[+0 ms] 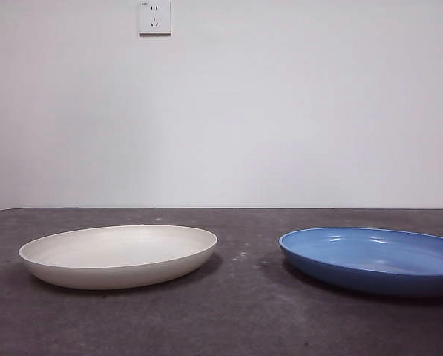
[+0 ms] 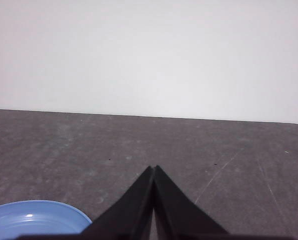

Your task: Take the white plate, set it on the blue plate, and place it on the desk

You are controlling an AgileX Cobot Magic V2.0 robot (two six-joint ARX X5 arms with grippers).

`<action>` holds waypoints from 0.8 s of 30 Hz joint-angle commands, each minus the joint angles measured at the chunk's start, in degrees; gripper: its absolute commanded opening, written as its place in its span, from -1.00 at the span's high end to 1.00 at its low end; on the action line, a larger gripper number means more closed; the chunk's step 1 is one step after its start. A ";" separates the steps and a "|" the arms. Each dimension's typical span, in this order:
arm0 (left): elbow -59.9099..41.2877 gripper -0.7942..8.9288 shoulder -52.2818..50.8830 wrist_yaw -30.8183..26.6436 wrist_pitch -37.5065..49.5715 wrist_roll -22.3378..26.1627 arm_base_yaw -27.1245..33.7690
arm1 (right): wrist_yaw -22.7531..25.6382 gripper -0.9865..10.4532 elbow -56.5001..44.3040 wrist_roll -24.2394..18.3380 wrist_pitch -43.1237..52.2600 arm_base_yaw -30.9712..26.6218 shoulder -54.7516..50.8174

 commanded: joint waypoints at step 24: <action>8.39 0.82 8.57 0.55 -1.38 -16.11 -0.74 | -5.11 0.81 10.69 22.43 -4.24 0.39 9.42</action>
